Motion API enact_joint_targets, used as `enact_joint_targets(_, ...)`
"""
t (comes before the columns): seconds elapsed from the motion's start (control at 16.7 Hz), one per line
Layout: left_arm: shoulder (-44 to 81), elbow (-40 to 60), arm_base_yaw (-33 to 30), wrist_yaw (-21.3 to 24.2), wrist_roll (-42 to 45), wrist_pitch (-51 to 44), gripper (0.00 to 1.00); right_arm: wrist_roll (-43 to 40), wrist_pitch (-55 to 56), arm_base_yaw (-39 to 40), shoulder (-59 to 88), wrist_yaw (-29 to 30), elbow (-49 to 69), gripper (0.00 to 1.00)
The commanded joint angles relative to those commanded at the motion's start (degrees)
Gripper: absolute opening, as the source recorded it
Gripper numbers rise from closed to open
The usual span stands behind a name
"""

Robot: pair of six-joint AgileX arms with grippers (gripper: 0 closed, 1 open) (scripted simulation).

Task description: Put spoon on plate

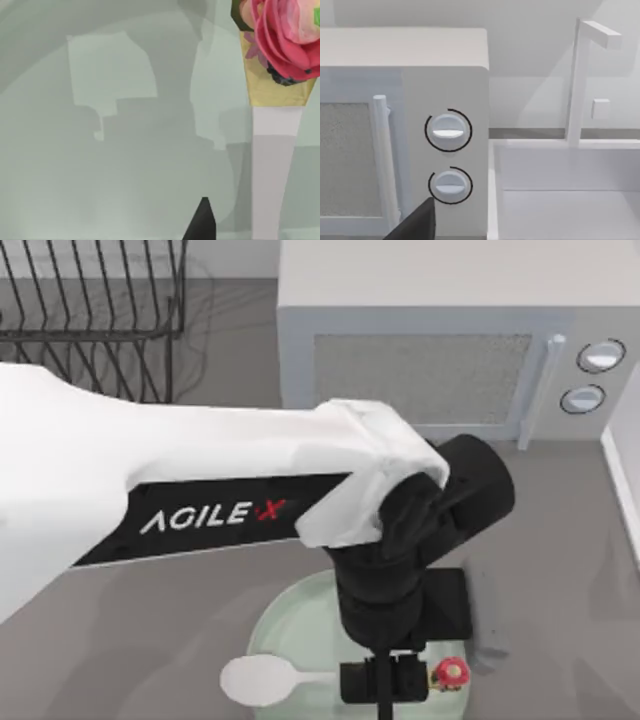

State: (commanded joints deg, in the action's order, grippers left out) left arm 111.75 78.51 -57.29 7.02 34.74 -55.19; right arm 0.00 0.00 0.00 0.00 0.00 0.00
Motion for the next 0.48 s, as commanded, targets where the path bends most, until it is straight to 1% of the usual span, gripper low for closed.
enact_joint_targets(0.36,0.34,-0.98,0.50,-5.07,0.47,3.88,0.00,0.00,0.00,0.00,0.00,0.00,0.00,1.00)
enact_joint_targets(0.48,1.40,-2.06,0.66,-6.06,0.61,4.70,0.00,0.00,0.00,0.00,0.00,0.00,0.00,1.00)
